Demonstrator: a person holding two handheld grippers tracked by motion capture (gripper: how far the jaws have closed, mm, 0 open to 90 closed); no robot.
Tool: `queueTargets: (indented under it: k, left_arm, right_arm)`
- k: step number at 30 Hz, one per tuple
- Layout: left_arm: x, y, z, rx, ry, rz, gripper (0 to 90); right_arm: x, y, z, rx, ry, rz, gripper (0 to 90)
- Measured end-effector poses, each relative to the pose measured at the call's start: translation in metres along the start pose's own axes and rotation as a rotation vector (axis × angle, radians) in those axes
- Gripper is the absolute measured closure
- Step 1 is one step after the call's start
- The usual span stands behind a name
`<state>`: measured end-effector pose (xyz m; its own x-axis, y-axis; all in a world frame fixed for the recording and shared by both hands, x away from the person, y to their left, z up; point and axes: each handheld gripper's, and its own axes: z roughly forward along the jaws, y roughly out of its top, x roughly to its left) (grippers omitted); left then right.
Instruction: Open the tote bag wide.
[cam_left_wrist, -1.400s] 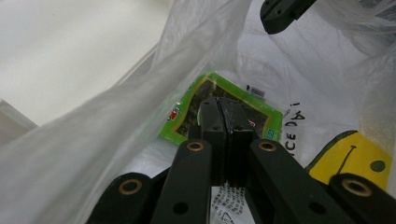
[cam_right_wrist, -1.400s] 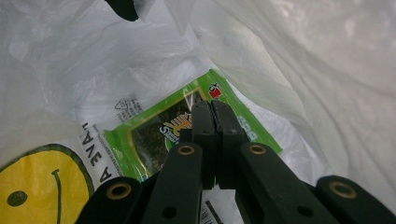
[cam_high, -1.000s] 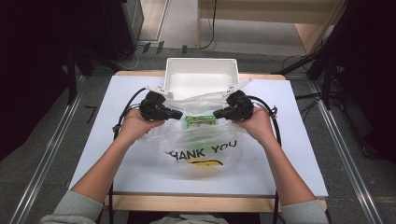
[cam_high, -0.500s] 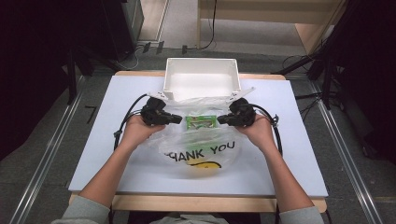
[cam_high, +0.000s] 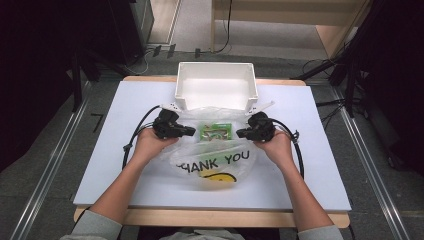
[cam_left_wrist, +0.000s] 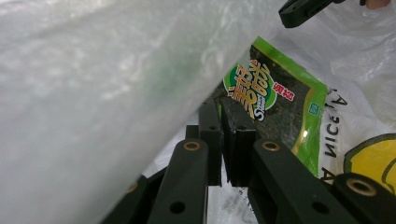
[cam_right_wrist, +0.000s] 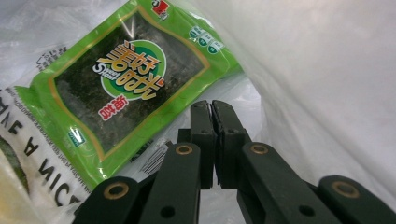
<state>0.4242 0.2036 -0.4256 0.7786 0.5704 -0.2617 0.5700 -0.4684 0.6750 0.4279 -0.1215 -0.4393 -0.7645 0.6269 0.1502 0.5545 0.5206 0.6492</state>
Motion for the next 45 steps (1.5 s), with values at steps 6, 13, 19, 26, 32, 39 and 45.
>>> queueTargets:
  k: [6, 13, 19, 26, 32, 39, 45]
  left_arm:
    - [0.008, -0.007, 0.005, 0.007, -0.003, -0.033, 89.5]
    - [0.018, -0.017, 0.007, 0.028, 0.058, -0.053, 89.4]
    - [0.026, -0.024, 0.005, 0.029, 0.107, -0.095, 89.0]
    - [0.028, -0.029, 0.004, 0.036, 0.123, -0.110, 88.0]
    - [0.035, -0.036, 0.001, 0.041, 0.137, -0.152, 90.0]
    - [0.037, -0.039, -0.006, 0.047, 0.199, -0.184, 90.0]
    - [0.044, -0.045, -0.015, 0.043, 0.207, -0.232, 90.0]
  right_arm:
    - [-0.004, -0.006, 0.005, 0.004, -0.024, 0.018, 89.7]
    - [-0.011, -0.014, 0.009, 0.042, -0.062, 0.042, 90.0]
    - [-0.017, -0.020, 0.010, 0.043, -0.078, 0.072, 90.0]
    - [-0.023, -0.026, 0.007, 0.043, -0.101, 0.103, 90.0]
    - [-0.029, -0.034, 0.001, 0.038, -0.130, 0.136, 90.0]
    - [-0.035, -0.043, -0.007, 0.029, -0.144, 0.167, 90.0]
    - [-0.043, -0.057, -0.020, 0.023, -0.170, 0.210, 90.0]
